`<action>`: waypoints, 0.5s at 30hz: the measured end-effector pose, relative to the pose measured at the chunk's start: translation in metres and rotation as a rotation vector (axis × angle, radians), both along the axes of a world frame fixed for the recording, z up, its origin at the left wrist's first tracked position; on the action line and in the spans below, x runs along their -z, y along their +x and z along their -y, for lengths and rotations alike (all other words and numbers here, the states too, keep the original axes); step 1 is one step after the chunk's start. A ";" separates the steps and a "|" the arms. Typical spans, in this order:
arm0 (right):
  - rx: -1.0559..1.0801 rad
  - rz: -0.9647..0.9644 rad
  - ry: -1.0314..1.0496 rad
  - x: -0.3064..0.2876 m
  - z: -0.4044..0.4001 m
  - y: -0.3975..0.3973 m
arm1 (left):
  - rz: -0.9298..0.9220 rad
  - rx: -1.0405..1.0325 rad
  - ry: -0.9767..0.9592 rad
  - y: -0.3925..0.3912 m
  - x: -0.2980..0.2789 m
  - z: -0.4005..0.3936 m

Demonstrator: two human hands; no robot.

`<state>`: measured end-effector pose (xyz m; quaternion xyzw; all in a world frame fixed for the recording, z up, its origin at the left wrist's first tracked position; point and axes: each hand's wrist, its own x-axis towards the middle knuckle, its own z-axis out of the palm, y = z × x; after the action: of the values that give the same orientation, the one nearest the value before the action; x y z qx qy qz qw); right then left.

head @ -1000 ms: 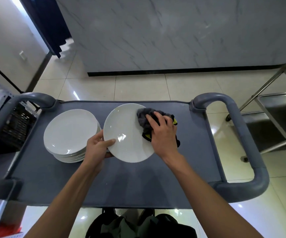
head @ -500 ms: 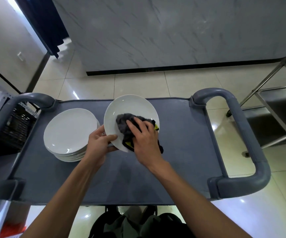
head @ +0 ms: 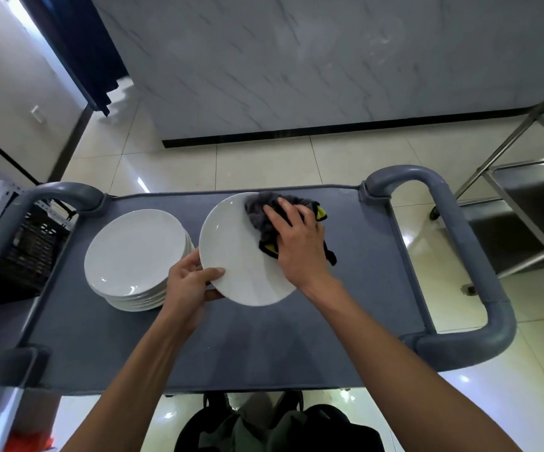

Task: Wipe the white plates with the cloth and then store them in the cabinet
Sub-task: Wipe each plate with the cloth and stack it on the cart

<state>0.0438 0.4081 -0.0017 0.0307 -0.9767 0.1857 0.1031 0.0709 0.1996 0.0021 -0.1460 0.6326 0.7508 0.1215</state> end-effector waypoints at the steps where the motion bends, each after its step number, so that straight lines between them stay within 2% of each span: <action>1: 0.009 0.029 0.008 0.006 -0.004 0.005 | -0.001 -0.020 -0.007 -0.002 0.000 0.002; 7: 0.008 0.117 0.000 0.032 0.002 0.042 | -0.026 -0.095 -0.014 -0.011 0.000 0.004; 15: -0.131 0.021 -0.108 0.022 0.042 0.071 | -0.053 -0.109 0.023 -0.015 -0.005 -0.001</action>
<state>0.1151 0.3659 -0.0238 0.0871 -0.9622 0.2447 0.0819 0.0555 0.2009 0.0075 -0.1587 0.6183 0.7670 0.0653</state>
